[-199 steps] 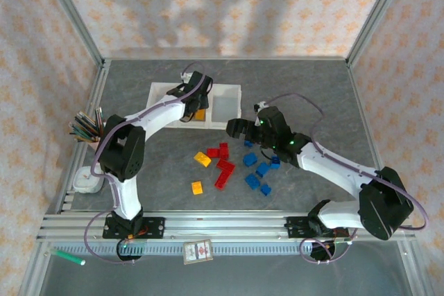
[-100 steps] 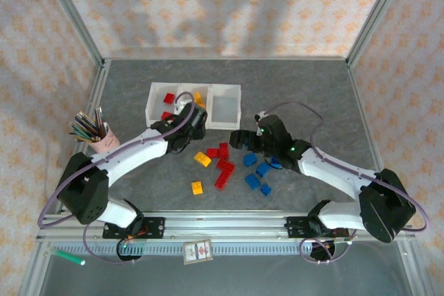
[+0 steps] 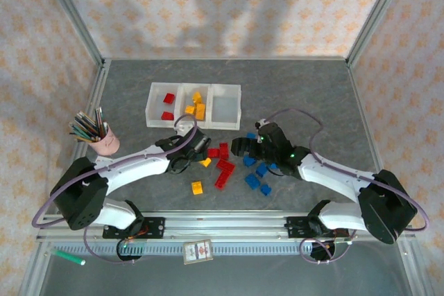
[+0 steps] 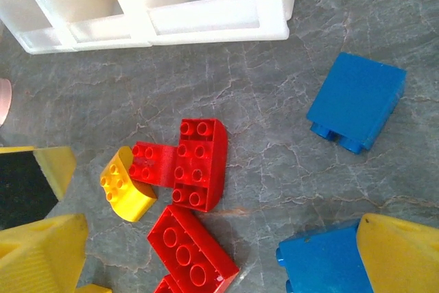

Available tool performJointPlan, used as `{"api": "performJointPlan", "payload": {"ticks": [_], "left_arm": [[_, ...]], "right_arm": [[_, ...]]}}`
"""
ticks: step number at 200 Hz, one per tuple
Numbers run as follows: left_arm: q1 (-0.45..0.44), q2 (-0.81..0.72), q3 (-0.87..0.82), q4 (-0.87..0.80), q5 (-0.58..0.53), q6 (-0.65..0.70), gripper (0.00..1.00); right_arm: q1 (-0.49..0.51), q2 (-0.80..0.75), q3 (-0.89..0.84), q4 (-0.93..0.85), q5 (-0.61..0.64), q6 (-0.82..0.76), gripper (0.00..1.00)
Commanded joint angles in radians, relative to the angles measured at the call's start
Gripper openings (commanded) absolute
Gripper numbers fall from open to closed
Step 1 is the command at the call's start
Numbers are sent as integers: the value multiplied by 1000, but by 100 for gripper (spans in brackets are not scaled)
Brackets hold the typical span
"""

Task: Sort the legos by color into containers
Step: Pick up the lego from the center of the table.

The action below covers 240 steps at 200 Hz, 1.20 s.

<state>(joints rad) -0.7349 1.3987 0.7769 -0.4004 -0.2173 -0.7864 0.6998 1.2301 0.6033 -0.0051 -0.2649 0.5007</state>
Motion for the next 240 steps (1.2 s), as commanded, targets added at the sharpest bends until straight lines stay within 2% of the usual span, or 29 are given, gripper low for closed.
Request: {"api": "performJointPlan", "payload": {"ticks": [1,106,169,240], "left_arm": [[-23,34,0,56,1,-32,80],[-86,189,37,75,4,-66,88],[-89,285,72,66,-56,-86,94],[-90,196,-31,49,-73,-131,90]], "right_arm": [[3,-15,-4,22,44,5,100],[0,-12,-20,24,58,9,100],[-2,-4,-18,27,49,10,100],[-5,1,-12,31,45,7,100]]}}
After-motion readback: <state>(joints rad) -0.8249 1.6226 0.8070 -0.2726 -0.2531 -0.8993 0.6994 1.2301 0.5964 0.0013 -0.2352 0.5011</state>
